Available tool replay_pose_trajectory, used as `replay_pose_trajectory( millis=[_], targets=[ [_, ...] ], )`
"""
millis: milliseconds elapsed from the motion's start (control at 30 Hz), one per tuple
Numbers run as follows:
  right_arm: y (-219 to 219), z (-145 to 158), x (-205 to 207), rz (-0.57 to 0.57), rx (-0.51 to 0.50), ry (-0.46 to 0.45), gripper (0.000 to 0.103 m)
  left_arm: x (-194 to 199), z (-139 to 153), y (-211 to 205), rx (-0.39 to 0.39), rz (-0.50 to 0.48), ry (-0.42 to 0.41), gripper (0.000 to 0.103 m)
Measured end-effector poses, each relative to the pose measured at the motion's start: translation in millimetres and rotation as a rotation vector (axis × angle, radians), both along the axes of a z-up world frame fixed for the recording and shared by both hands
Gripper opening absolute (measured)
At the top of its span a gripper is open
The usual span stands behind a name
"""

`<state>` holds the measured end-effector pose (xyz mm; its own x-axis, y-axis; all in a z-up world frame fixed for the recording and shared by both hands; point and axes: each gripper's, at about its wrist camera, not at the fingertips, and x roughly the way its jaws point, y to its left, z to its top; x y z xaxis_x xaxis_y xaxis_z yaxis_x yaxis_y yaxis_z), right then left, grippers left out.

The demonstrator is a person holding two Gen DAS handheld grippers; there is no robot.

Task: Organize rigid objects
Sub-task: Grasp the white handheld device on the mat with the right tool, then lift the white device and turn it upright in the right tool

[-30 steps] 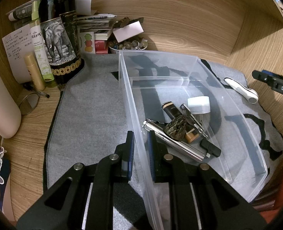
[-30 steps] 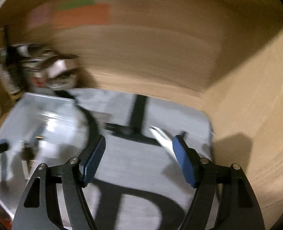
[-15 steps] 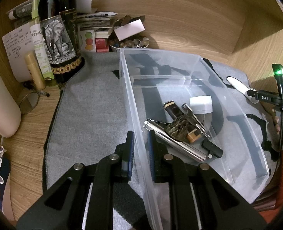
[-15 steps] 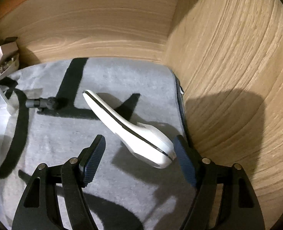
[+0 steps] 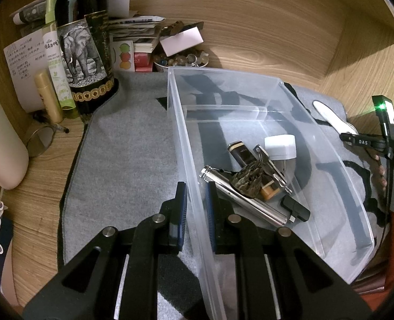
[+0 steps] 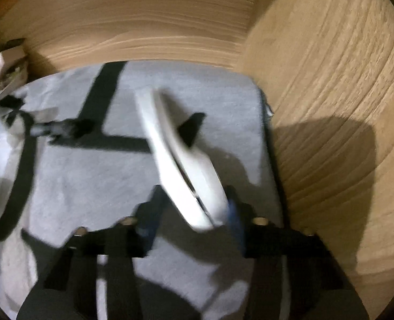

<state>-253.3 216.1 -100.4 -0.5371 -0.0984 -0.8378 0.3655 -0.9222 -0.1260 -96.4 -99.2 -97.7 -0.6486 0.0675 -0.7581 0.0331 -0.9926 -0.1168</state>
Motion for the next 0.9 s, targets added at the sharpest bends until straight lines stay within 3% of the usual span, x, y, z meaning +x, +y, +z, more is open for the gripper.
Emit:
replay_pose_trajectory(
  millis=[333, 467, 700, 900],
  targets=[
    [-14.9, 11.7, 71.4, 0.094, -0.064, 0.046, 0.033, -1.4, 0.6, 1.4, -0.013, -0.006, -0.005, 0.014],
    [-9.5, 36.7, 92.7, 0.109, -0.113, 0.106, 0.032, -1.5, 0.5, 2.3, -0.017, -0.006, -0.005, 0.014],
    [-16.8, 83.0, 104.5, 0.136, -0.19, 0.236, 0.032, -1.5, 0.3, 1.0, -0.008, -0.004, -0.002, 0.014],
    [-41.8, 100.1, 104.4, 0.212, -0.22, 0.291, 0.03, -1.5, 0.4, 1.3, -0.006, -0.005, -0.002, 0.014]
  ],
)
